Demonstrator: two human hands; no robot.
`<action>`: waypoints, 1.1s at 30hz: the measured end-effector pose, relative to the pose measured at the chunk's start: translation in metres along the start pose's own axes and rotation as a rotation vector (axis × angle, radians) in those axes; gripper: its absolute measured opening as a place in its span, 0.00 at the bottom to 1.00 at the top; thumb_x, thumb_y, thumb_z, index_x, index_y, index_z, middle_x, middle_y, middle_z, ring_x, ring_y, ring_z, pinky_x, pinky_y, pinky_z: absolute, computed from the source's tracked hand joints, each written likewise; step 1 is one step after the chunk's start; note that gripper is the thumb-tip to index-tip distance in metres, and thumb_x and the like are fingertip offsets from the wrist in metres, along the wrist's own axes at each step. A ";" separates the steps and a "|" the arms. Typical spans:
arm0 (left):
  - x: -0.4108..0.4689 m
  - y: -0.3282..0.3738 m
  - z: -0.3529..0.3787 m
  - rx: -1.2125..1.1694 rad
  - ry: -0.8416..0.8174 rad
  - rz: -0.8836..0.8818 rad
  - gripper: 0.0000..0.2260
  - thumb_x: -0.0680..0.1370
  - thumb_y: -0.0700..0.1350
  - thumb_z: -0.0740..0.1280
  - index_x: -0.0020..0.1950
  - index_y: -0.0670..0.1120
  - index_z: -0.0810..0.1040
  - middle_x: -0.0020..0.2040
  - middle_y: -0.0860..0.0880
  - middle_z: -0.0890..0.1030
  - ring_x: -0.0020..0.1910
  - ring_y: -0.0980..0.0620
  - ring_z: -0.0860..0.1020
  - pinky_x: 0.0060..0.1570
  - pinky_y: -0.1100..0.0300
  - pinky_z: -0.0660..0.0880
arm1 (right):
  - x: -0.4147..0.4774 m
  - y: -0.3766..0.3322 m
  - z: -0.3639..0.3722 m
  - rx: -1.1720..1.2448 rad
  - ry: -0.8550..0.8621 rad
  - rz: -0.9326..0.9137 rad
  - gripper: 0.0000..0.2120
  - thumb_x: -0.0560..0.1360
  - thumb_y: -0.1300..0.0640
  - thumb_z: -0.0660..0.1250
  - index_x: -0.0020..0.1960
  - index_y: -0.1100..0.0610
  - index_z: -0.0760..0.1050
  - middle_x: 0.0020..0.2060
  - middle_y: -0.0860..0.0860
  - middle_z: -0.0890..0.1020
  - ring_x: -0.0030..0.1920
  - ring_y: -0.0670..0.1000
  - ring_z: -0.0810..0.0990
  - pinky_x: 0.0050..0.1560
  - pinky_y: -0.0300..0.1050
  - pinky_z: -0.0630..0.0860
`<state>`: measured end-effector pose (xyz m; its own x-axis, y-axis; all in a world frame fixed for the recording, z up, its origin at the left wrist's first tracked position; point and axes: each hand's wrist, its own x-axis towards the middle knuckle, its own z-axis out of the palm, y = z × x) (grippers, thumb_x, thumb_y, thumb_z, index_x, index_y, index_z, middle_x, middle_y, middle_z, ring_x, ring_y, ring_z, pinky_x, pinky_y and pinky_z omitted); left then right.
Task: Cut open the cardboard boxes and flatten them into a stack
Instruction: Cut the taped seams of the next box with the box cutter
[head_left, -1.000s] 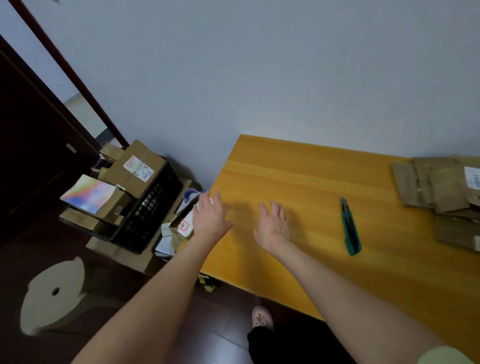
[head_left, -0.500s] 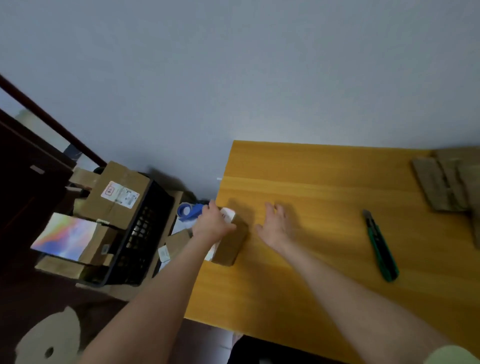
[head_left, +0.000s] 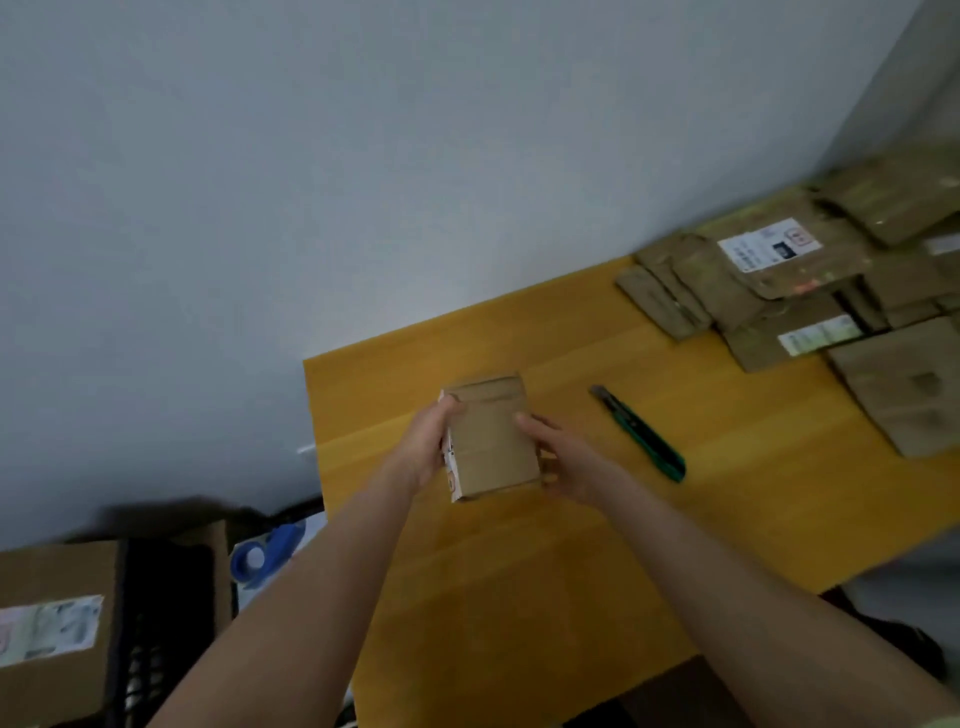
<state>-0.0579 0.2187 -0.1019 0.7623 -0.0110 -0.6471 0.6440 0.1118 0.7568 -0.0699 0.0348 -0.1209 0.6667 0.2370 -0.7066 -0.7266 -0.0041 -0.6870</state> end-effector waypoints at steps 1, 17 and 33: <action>0.002 0.000 0.007 0.017 0.001 -0.002 0.09 0.80 0.45 0.59 0.56 0.46 0.76 0.54 0.43 0.79 0.48 0.47 0.78 0.47 0.53 0.77 | -0.001 0.000 -0.001 0.021 0.044 -0.021 0.41 0.62 0.38 0.76 0.71 0.48 0.66 0.58 0.49 0.76 0.56 0.55 0.76 0.49 0.51 0.77; 0.041 -0.011 0.052 1.614 -0.119 0.625 0.46 0.72 0.59 0.69 0.80 0.46 0.46 0.79 0.46 0.50 0.78 0.46 0.50 0.75 0.48 0.48 | 0.022 -0.010 -0.035 -1.101 0.356 -0.415 0.36 0.73 0.44 0.68 0.76 0.52 0.58 0.72 0.51 0.63 0.74 0.55 0.58 0.72 0.49 0.57; 0.057 -0.007 0.087 1.870 -0.108 0.656 0.43 0.72 0.57 0.70 0.79 0.55 0.48 0.66 0.46 0.66 0.66 0.45 0.67 0.67 0.53 0.64 | 0.040 0.028 -0.125 -1.220 0.667 -0.085 0.21 0.77 0.64 0.61 0.69 0.54 0.65 0.64 0.53 0.72 0.60 0.56 0.71 0.54 0.47 0.71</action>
<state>-0.0132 0.1305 -0.1365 0.8219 -0.4671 -0.3261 -0.4884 -0.8724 0.0187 -0.0425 -0.0774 -0.1899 0.9042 -0.2216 -0.3650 -0.3087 -0.9298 -0.2003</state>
